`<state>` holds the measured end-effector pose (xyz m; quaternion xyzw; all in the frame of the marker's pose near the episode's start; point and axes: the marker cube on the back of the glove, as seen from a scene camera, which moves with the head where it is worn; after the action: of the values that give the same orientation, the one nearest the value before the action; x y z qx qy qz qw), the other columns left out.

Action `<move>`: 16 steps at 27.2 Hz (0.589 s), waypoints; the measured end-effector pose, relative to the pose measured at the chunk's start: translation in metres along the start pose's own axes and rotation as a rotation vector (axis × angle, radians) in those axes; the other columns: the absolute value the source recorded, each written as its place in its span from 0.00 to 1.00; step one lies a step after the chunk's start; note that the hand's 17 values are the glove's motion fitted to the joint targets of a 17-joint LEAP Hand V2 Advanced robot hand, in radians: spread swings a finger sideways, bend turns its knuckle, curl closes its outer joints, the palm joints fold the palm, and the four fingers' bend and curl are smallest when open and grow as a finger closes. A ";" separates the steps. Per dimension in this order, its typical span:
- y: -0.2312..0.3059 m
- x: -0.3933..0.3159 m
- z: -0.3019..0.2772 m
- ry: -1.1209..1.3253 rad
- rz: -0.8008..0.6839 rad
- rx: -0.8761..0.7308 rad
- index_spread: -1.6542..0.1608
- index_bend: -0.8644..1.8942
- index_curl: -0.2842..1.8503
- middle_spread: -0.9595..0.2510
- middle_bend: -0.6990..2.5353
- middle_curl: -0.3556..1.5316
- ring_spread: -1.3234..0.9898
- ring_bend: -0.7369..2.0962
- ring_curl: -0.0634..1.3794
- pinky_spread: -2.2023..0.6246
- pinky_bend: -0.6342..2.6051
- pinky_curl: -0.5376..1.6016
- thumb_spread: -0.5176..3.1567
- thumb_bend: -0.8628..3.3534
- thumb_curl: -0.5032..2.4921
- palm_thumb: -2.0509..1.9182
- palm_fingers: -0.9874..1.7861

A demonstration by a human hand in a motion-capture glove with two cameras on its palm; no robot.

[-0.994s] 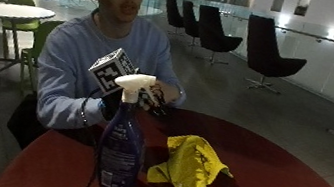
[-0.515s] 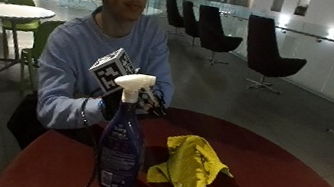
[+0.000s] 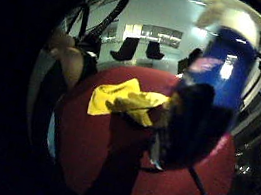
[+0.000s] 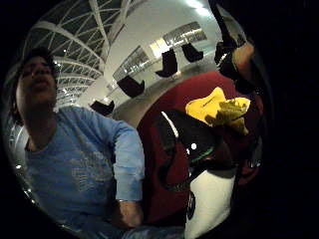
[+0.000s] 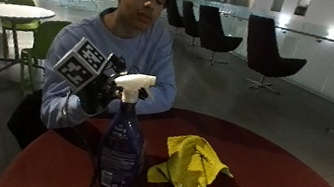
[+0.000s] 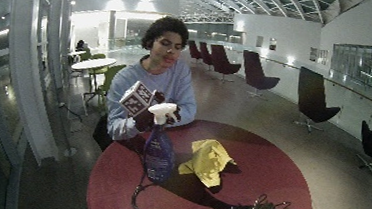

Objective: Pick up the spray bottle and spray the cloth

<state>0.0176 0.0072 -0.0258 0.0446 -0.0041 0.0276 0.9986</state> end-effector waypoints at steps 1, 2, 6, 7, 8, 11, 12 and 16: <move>0.003 0.006 -0.008 -0.009 0.024 0.033 0.76 0.36 0.28 0.73 0.35 0.39 0.53 0.40 0.28 0.80 0.25 0.38 0.44 0.23 0.27 0.66 0.75; 0.006 0.012 -0.015 -0.026 0.052 0.069 0.76 0.36 0.28 0.73 0.35 0.39 0.53 0.40 0.28 0.80 0.25 0.38 0.44 0.23 0.27 0.65 0.75; 0.017 0.039 -0.034 -0.171 0.203 0.212 0.76 0.36 0.28 0.73 0.34 0.39 0.53 0.41 0.29 0.80 0.25 0.39 0.44 0.22 0.26 0.65 0.75; 0.019 0.046 -0.037 -0.218 0.254 0.249 0.76 0.36 0.28 0.73 0.34 0.39 0.53 0.41 0.29 0.80 0.26 0.39 0.44 0.22 0.26 0.65 0.75; 0.020 0.053 -0.040 -0.266 0.307 0.287 0.76 0.35 0.28 0.73 0.34 0.40 0.53 0.41 0.29 0.80 0.26 0.39 0.44 0.21 0.26 0.65 0.75; 0.022 0.075 -0.046 -0.417 0.438 0.384 0.75 0.35 0.27 0.73 0.34 0.40 0.53 0.42 0.30 0.80 0.26 0.39 0.44 0.21 0.26 0.65 0.75; 0.023 0.083 -0.047 -0.465 0.463 0.404 0.75 0.35 0.27 0.73 0.34 0.40 0.53 0.42 0.30 0.80 0.26 0.40 0.44 0.21 0.26 0.65 0.74; 0.036 0.103 -0.049 -0.612 0.536 0.389 0.75 0.34 0.26 0.73 0.33 0.40 0.54 0.41 0.30 0.80 0.26 0.40 0.44 0.20 0.26 0.65 0.72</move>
<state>0.1188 0.0526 -0.0709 0.2349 -0.3053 0.2711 0.8821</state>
